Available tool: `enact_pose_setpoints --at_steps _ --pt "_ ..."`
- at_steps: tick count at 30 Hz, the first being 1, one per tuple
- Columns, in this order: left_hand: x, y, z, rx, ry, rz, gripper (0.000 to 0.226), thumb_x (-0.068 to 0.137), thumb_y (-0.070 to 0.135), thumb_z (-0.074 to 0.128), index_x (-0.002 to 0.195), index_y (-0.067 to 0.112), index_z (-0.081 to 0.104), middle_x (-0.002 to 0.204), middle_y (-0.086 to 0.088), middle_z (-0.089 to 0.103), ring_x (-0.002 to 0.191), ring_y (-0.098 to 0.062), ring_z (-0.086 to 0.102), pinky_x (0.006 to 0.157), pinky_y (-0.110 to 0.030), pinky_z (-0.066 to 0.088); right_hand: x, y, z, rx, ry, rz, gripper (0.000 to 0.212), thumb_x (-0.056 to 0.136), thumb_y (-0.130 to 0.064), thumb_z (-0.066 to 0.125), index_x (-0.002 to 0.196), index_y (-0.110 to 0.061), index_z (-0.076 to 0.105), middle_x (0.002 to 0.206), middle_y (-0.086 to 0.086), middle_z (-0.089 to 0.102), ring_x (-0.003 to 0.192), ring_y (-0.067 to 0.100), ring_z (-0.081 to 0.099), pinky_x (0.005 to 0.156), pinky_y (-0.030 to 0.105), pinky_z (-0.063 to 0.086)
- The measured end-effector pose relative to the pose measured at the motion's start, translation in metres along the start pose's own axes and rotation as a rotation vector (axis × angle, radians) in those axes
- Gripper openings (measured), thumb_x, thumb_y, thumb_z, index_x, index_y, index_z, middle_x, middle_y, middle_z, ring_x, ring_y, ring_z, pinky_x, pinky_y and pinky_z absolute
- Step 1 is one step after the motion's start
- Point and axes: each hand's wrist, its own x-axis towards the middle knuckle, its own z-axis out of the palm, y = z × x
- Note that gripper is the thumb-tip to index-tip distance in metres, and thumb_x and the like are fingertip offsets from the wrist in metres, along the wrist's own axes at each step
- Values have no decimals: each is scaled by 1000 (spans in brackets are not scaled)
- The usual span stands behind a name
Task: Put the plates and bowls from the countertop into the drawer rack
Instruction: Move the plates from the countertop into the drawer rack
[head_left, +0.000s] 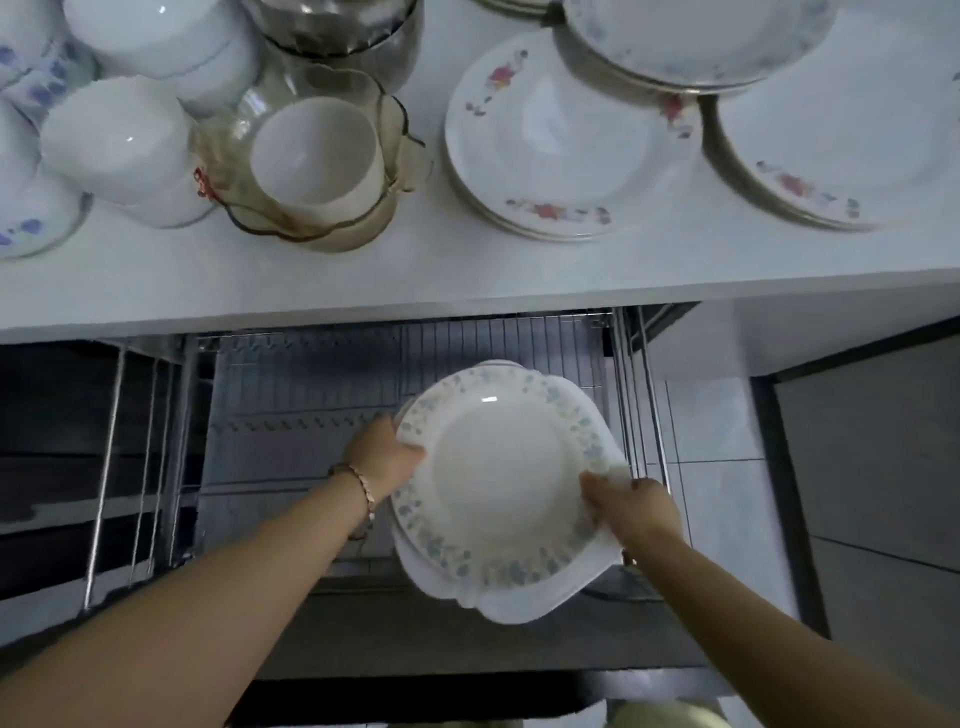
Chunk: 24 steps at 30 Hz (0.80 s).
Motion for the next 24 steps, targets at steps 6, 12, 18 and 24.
enact_pose_setpoints --at_steps 6,12,18,24 --pt "83 4 23 64 18 66 34 81 13 61 114 4 56 113 -14 65 97 -30 64 71 -29 47 58 -8 34 75 97 41 34 84 -36 62 93 -3 59 87 12 63 80 29 60 74 34 52" --pt "152 30 52 68 13 187 42 82 2 59 124 3 53 123 -18 62 113 -32 59 90 -33 48 104 -5 60 176 139 102 24 88 -28 57 86 -4 61 72 7 57 65 22 54 58 25 41" --pt "206 43 77 105 -10 265 54 78 4 64 130 1 48 129 -24 55 118 -38 55 98 -41 47 143 -6 69 238 215 153 31 84 -29 57 86 2 64 80 16 60 70 27 55 59 28 42" --pt "193 30 85 -80 104 257 53 86 9 59 136 3 43 133 -19 54 122 -33 53 100 -39 45 145 2 70 501 193 243 44 84 -29 64 116 -1 56 101 15 64 96 32 61 78 35 47"
